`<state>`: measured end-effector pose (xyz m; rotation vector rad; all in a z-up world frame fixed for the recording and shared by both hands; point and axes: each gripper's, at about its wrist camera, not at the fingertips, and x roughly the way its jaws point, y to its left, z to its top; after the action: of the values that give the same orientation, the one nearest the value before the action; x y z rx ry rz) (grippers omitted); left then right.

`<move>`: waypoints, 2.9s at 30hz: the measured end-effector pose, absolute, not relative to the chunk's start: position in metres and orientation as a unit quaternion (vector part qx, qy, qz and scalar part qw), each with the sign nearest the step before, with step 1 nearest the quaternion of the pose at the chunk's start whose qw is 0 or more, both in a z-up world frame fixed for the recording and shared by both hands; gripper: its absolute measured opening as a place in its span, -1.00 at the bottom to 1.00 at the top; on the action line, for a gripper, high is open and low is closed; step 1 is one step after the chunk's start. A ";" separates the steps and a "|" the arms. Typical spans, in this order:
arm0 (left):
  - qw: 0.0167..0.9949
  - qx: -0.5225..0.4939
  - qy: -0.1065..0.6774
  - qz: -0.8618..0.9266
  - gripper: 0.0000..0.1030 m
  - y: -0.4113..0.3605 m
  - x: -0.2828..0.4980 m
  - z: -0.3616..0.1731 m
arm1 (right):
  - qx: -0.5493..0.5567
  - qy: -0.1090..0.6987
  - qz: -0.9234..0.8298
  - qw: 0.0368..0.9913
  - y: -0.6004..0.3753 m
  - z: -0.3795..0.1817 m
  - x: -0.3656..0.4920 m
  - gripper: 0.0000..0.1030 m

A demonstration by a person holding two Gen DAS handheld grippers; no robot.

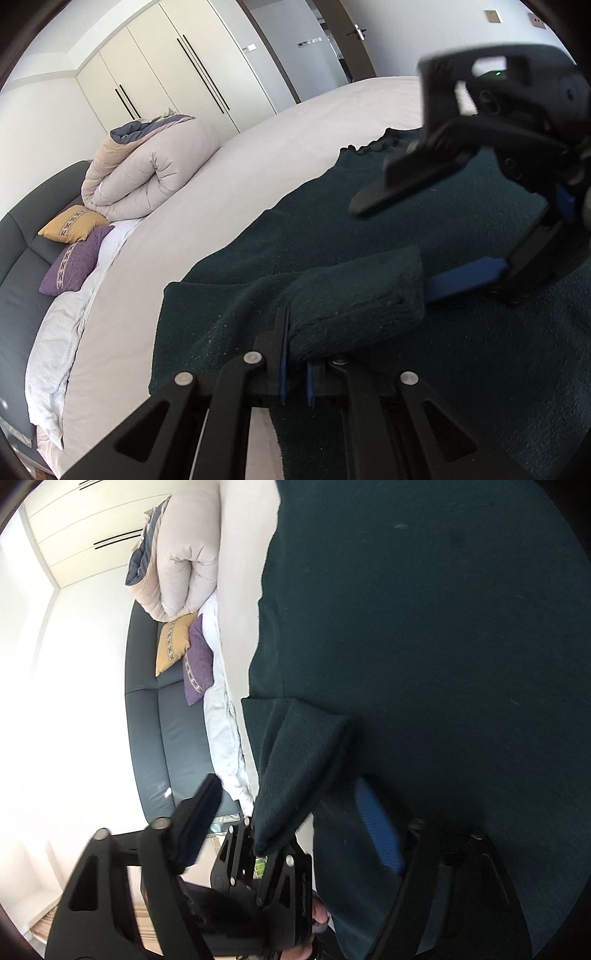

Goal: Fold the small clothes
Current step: 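Fold the held sleeve across the sweater body with the left gripper, then release, then grasp the other sleeve cuff with the right gripper and lift it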

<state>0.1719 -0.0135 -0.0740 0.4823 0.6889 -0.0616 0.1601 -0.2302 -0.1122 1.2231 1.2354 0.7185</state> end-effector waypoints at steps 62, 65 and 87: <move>0.915 0.037 0.400 -0.033 -0.03 0.053 0.250 -0.046 | 0.272 0.488 0.034 0.829 -0.428 -0.079 0.273 -0.86; 0.908 0.053 0.414 -0.041 -0.02 0.039 0.262 -0.057 | 0.271 0.487 0.033 0.829 -0.433 -0.083 0.263 -0.86; 0.897 0.079 0.435 -0.016 0.07 0.026 0.271 -0.083 | 0.355 0.390 0.087 0.845 -0.434 -0.055 0.219 -0.23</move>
<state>0.2713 0.0258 -0.0830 0.1638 0.9021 -0.0340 0.2190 -0.4343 -0.0545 0.7488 0.8232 0.1828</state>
